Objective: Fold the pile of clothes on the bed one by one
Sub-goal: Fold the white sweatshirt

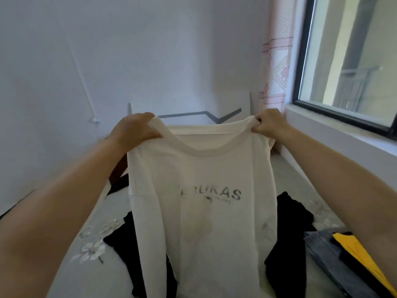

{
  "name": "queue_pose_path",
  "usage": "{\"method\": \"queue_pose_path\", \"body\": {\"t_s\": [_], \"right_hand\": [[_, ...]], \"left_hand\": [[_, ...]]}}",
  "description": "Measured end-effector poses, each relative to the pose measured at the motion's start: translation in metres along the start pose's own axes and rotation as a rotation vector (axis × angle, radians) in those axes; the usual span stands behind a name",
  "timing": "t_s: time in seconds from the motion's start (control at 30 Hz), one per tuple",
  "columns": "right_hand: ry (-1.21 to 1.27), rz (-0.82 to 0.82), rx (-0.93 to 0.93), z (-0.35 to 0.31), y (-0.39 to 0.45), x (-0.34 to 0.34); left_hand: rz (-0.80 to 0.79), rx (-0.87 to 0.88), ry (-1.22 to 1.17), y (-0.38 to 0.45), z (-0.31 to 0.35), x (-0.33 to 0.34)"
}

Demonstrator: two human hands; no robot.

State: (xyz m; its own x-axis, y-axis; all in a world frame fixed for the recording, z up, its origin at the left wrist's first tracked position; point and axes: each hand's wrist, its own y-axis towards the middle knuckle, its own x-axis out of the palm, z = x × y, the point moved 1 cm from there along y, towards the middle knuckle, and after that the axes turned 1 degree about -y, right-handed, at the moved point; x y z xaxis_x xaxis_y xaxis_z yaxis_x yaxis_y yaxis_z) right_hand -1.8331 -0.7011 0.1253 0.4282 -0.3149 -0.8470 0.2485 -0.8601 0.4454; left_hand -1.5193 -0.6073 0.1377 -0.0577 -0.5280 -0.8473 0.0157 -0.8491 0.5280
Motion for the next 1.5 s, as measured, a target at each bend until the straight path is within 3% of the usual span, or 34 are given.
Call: {"method": "queue_pose_path", "body": {"t_s": [0.1,0.2,0.3,0.4,0.5,0.63,0.87,1.1,1.23,1.4,1.5], "right_hand": [[-0.156,0.16,-0.005,-0.008,0.01,-0.018],[-0.27,0.363,0.002,-0.014,0.015,-0.037],[-0.269,0.572,0.024,-0.018,0.016,-0.063],[-0.259,0.801,0.085,-0.024,0.008,-0.086],[-0.185,0.961,0.135,-0.037,-0.01,-0.097],[-0.073,1.113,0.11,-0.046,-0.045,-0.111],[0.01,1.092,0.04,-0.043,-0.098,-0.115],[0.26,1.141,-0.009,-0.063,-0.138,-0.134],[0.216,1.16,-0.11,-0.083,-0.15,-0.137],[0.185,1.017,-0.108,-0.092,-0.153,-0.115],[0.108,0.796,-0.145,-0.085,-0.144,-0.089]], "left_hand": [[0.042,0.104,0.141,0.011,-0.004,0.003],[0.178,0.079,0.195,0.025,-0.004,0.001],[0.381,0.026,0.069,0.04,0.01,-0.006],[0.625,-0.178,-0.158,0.048,0.036,-0.023],[0.714,-0.363,-0.339,0.047,0.062,-0.044],[0.83,-0.332,-0.323,0.034,0.076,-0.071],[0.931,-0.217,-0.131,-0.028,0.076,-0.09],[1.129,-0.11,0.072,-0.09,0.095,-0.138],[1.149,-0.118,0.296,-0.114,0.091,-0.158],[1.035,-0.033,0.431,-0.126,0.069,-0.156],[0.789,0.01,0.283,-0.126,0.049,-0.136]]}}
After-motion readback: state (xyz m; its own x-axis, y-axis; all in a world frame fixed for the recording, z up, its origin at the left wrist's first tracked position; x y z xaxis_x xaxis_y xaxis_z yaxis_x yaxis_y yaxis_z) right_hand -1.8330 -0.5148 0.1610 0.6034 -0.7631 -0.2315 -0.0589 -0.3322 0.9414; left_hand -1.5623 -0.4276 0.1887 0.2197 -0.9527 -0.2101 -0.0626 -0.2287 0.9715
